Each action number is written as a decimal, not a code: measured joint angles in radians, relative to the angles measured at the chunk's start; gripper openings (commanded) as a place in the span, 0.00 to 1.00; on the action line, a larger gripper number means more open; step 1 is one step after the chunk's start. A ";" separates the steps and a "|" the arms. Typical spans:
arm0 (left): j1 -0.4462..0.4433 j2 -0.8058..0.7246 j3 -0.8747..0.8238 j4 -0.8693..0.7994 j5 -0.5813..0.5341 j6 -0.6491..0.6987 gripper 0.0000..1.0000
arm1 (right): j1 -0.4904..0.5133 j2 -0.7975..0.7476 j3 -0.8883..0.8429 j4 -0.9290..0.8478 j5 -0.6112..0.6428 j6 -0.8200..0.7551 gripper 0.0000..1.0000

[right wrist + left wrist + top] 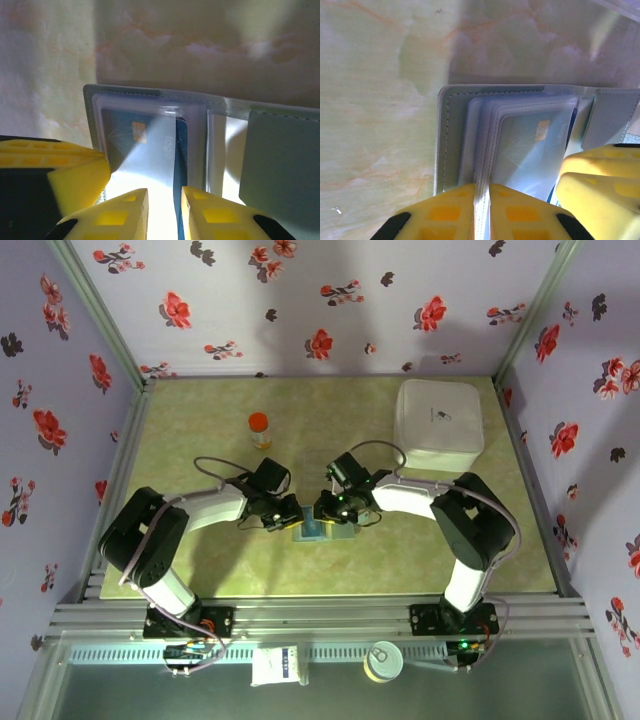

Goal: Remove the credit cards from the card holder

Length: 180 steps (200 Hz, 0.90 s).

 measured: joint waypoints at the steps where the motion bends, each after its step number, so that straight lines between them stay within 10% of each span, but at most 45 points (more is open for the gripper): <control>1: 0.000 0.000 0.000 0.000 0.000 0.000 0.12 | 0.000 0.001 0.000 0.001 0.000 0.000 0.22; 180: 0.002 0.000 0.002 -0.010 -0.004 0.015 0.17 | 0.005 0.006 0.019 -0.053 0.036 -0.011 0.26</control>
